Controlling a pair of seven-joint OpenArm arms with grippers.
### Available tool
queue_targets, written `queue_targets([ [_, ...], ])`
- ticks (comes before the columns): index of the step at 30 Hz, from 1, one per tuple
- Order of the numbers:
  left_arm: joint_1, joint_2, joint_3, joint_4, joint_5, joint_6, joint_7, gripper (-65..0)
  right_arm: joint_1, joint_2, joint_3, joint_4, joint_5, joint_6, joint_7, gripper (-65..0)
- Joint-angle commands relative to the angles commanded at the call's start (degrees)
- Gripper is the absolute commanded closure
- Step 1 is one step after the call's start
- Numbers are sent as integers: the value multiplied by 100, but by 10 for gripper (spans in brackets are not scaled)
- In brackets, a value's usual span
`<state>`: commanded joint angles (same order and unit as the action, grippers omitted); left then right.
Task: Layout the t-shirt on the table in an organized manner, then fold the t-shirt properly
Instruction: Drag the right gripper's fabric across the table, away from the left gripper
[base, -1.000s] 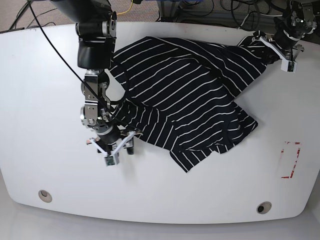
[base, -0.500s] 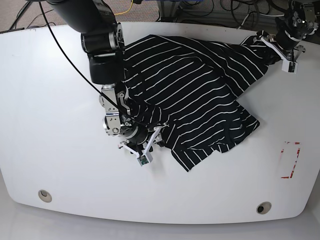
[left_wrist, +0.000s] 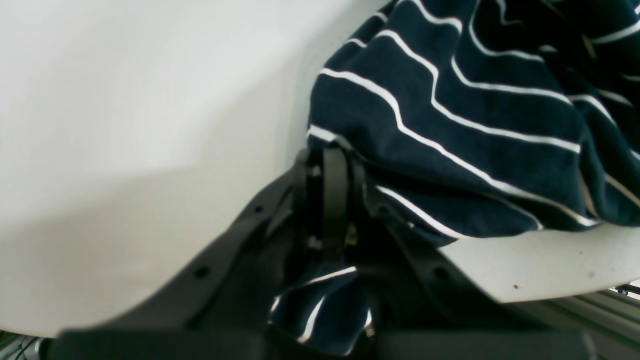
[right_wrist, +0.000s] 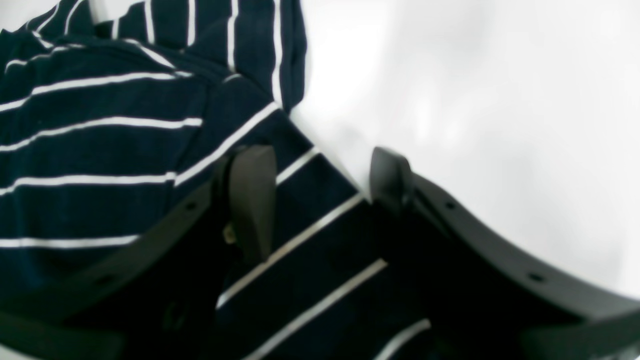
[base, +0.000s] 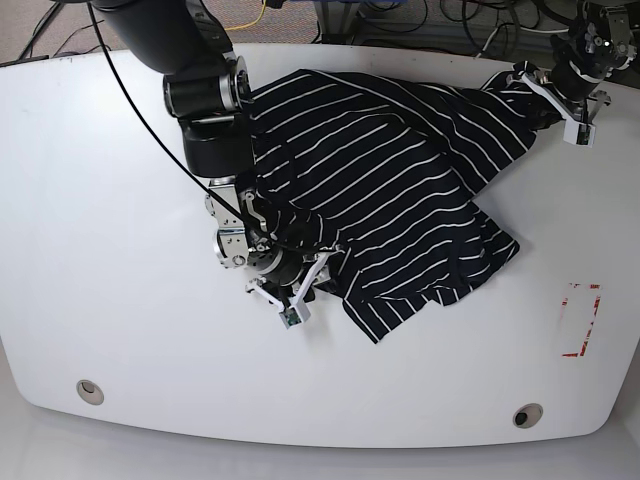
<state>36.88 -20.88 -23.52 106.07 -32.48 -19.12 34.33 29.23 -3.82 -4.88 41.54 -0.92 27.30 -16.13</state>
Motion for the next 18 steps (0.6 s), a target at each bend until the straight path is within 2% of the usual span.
queue_targets([
  [4,-9,9,0,0,0,0,0,-6,-114,-9,-396,0,18,0,0,-293],
  [9,-9,9,26,0,0,0,0,-6,-246,-26,-545,18,26,0,9,-285],
  [12,-18,9,26,0,0,0,0,-6,-290,-26,-545,211,26,0,9,-206],
  [15,-114,9,26,-18,26,0,0,-6,-369,0,-545,387,26,0,0,-65],
  [17,-176,9,26,-35,26,0,9,-6,-387,18,-545,554,26,0,-26,0],
  [18,-185,0,26,-35,35,0,35,-6,-396,18,-545,615,26,0,-35,0],
])
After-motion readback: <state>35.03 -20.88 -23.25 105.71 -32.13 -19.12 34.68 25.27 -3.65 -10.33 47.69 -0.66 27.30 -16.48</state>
